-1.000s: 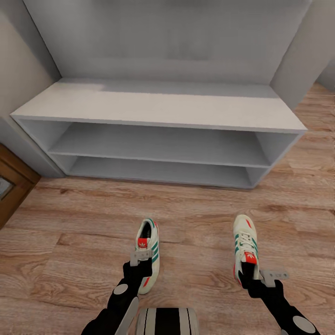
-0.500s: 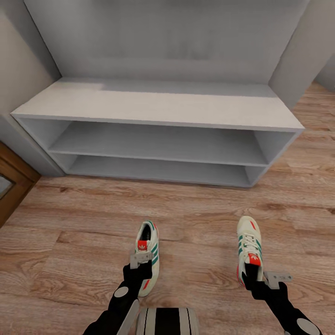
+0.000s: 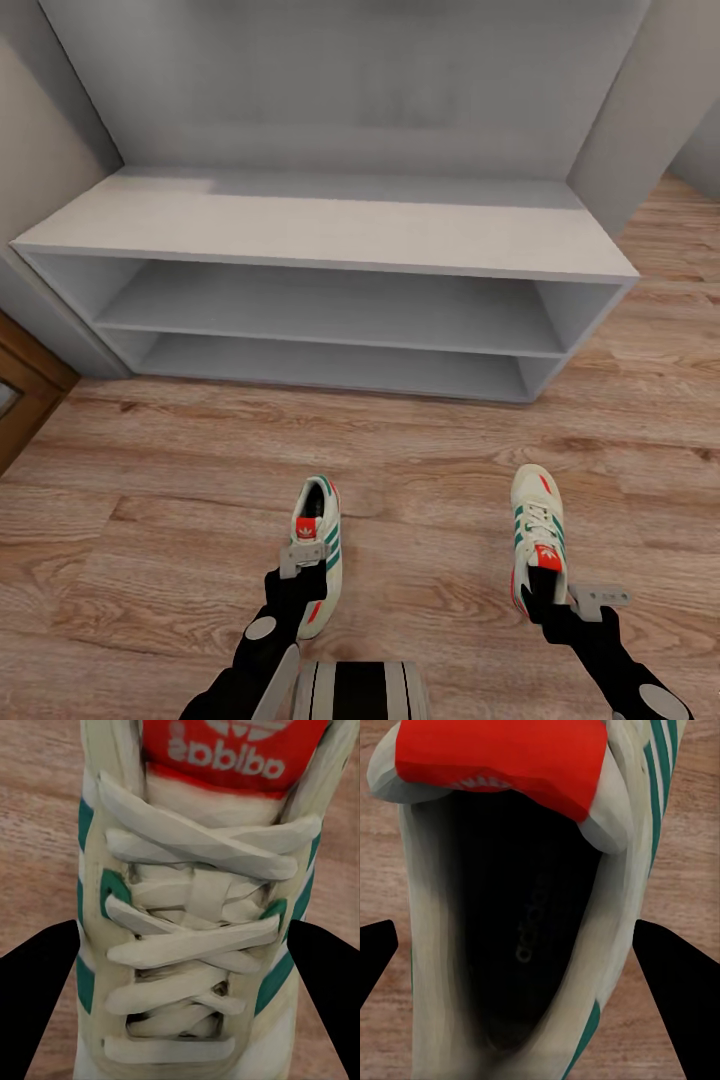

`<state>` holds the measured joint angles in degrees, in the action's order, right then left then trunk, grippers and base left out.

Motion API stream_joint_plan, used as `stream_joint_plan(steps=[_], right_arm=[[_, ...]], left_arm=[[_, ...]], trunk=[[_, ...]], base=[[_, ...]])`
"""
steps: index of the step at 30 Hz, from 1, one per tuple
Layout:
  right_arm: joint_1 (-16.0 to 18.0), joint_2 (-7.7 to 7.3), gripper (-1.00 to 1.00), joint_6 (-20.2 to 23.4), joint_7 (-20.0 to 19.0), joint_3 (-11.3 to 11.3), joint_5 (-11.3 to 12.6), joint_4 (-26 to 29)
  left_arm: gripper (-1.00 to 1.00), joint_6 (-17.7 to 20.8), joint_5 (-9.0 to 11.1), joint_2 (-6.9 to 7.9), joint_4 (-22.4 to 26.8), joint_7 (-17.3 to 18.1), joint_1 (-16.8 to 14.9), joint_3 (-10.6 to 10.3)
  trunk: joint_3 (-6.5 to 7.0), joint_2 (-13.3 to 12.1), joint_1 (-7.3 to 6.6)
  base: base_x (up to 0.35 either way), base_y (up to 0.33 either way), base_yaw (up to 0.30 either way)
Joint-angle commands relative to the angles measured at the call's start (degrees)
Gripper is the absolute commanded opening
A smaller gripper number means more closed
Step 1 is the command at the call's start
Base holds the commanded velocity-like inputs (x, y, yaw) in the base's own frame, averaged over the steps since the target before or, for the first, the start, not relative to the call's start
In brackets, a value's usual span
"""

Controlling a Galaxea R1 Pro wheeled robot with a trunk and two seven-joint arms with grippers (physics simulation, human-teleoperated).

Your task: Pick up the two gym shoes and the two sandals from the corridor floor and place them onto the hallstand (shoe rack) in the corridor, making sure they are on the rack and not on the floor. Arrange them so the two gym shoes are next to each other and the two sandals are next to each other.

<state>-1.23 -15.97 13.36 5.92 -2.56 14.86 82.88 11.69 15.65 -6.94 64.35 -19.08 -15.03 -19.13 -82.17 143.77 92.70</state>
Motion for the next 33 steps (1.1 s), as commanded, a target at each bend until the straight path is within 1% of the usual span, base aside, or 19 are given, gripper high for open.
stream_joint_plan(steps=[1,10,14,33], right_arm=[[0.0,0.01,-1.00,0.0,0.0,0.0,0.0,0.0],[0.0,0.05,-1.00,0.0,0.1,0.0,0.0,0.0],[0.0,0.13,-1.00,0.0,0.1,0.0,0.0,0.0],[0.0,0.42,-1.00,-0.1,0.4,-0.1,-0.1,-0.1]], left_arm=[[-1.00,0.0,0.0,0.00,0.0,0.0,0.0,0.0],[-1.00,0.0,0.0,0.00,0.0,0.0,0.0,0.0],[-1.00,0.0,0.0,0.00,0.0,0.0,0.0,0.0],[-1.00,0.0,0.1,0.00,0.0,0.0,0.0,0.0]], trunk=[[0.00,0.0,0.00],[0.00,0.0,0.00],[0.00,0.0,0.00],[0.00,0.0,0.00]], base=[[0.000,-0.016,-0.029],[0.000,-0.006,-0.151],[0.000,-0.001,-0.073],[0.000,0.000,-0.012]])
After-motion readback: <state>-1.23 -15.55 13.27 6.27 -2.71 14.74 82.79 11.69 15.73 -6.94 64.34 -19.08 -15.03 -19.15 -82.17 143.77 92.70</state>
